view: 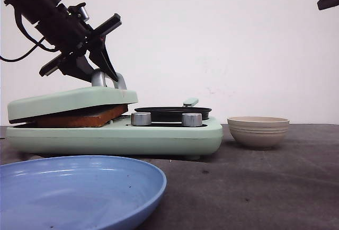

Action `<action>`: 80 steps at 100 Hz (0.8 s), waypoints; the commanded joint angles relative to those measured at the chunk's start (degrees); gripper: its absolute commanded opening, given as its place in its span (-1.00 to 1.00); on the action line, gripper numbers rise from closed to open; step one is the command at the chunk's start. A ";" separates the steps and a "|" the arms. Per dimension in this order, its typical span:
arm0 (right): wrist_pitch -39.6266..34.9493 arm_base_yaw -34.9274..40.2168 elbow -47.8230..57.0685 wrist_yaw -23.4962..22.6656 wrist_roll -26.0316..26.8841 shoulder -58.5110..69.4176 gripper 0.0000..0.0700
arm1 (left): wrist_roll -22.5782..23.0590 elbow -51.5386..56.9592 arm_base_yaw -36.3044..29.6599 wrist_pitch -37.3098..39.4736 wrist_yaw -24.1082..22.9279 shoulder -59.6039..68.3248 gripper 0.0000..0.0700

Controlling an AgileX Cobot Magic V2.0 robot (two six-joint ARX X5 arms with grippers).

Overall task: Make breakfast with bread and shrimp
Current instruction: 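Grasp the lid handle with the left gripper and lower the lid closed, then release the handle and raise the left gripper away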

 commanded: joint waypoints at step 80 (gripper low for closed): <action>0.48 0.20 0.07 0.11 -0.02 0.17 -0.04 | 6.88 4.20 1.44 -4.74 -0.72 -15.82 0.47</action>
